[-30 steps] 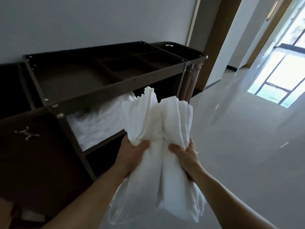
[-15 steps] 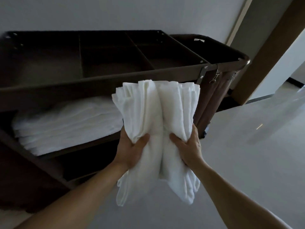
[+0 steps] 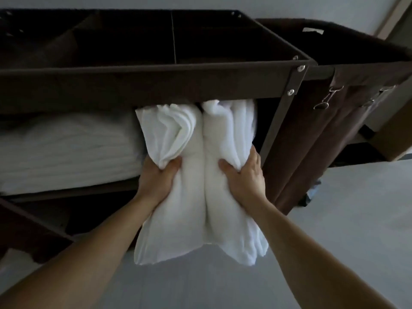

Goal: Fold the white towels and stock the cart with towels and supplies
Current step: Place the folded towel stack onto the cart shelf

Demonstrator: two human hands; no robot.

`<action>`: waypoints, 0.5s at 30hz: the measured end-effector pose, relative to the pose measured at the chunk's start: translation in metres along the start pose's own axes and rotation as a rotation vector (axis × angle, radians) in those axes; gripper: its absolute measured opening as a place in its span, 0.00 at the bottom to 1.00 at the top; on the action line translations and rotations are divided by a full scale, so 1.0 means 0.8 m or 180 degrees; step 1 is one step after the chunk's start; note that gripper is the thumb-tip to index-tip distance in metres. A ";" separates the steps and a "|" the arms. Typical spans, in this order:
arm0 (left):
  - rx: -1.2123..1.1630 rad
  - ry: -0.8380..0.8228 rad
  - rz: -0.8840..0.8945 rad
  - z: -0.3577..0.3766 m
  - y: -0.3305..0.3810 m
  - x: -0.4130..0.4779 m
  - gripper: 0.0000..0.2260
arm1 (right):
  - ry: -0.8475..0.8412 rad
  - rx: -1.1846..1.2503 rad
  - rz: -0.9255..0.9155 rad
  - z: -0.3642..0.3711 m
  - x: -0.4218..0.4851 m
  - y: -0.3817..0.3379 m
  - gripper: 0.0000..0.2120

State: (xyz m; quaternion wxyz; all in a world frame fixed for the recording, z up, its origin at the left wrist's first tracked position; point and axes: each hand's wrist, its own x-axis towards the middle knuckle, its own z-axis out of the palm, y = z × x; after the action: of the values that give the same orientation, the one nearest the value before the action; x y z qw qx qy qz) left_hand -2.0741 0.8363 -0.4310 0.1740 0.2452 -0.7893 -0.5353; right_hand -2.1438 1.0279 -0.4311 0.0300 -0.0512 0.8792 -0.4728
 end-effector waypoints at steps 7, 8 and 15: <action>0.0245 0.0676 -0.0597 -0.002 0.061 0.077 0.25 | -0.0239 -0.0033 -0.0008 -0.006 0.085 -0.061 0.34; 0.0464 0.0748 -0.0547 -0.002 0.059 0.079 0.27 | -0.0270 -0.0100 -0.0085 -0.002 0.092 -0.058 0.33; 0.2721 0.0482 0.0266 -0.001 0.052 0.056 0.46 | -0.0258 -0.0641 0.0009 0.003 0.106 -0.038 0.34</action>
State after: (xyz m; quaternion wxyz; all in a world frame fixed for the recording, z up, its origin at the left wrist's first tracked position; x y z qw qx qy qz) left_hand -2.1185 0.8226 -0.3912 0.1358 0.3016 -0.9342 -0.1333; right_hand -2.2259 0.9990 -0.4077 0.0609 -0.0718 0.9204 -0.3796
